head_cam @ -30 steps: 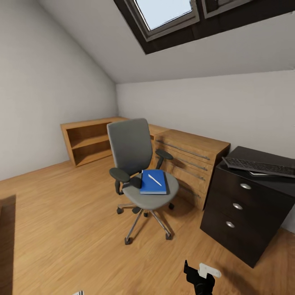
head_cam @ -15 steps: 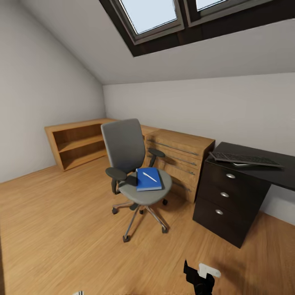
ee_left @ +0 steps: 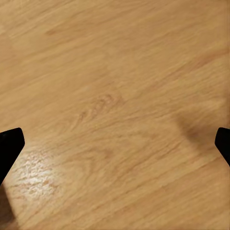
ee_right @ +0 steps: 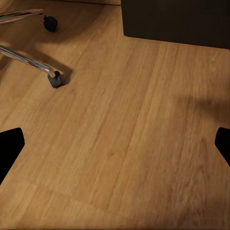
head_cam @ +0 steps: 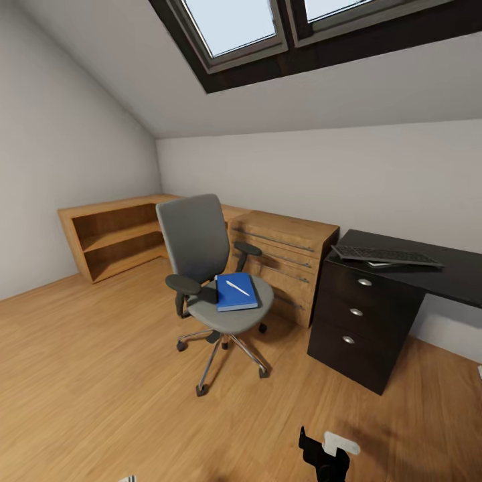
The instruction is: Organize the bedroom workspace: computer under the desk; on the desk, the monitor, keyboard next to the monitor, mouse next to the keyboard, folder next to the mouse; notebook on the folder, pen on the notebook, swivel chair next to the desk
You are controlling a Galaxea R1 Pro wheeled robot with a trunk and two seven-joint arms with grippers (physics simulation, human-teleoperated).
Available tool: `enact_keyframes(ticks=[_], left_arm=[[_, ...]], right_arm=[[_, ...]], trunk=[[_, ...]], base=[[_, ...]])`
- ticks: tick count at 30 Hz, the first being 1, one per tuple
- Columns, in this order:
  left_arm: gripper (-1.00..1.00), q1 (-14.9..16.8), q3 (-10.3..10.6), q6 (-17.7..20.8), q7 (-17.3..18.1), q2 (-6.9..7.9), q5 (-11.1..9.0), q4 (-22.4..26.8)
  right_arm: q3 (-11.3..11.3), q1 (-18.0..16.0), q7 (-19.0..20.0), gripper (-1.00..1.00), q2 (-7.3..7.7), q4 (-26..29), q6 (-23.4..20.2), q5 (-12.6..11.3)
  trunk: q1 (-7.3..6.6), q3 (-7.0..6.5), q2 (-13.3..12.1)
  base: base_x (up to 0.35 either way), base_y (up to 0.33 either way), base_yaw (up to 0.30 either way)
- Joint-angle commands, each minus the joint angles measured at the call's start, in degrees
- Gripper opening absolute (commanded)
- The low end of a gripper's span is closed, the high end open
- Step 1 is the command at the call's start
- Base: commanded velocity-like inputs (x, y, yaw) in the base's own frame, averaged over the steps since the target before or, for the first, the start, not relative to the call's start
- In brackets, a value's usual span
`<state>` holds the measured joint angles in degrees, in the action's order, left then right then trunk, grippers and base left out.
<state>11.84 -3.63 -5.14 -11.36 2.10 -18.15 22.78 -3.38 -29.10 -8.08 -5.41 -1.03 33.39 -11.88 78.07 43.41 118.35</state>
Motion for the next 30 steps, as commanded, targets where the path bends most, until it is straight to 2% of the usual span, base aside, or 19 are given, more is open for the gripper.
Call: enact_keyframes(ticks=[1, 12, 30], left_arm=[[1.0, 0.03, 0.12, -0.22, -0.07, 0.01, -0.62, -0.02], [1.0, 0.03, 0.11, -0.22, -0.07, -0.06, -0.58, -0.04], [1.0, 0.03, 0.11, -0.22, -0.07, -0.08, -0.61, -0.12]], right_arm=[[-0.31, -0.03, -0.02, 1.0, -0.02, -0.11, 0.27, 0.11], [-0.31, 0.01, -0.09, 1.0, -0.02, -0.11, 0.39, 0.18], [-0.31, 0.01, -0.09, 1.0, -0.12, -0.11, 0.19, 0.19]], trunk=[[-0.01, 0.06, 0.02], [-0.01, 0.02, 0.02], [-0.01, -0.71, 0.02]], base=[[0.0, 0.0, -0.002], [0.0, 0.0, -0.015], [0.0, 0.0, -0.235]])
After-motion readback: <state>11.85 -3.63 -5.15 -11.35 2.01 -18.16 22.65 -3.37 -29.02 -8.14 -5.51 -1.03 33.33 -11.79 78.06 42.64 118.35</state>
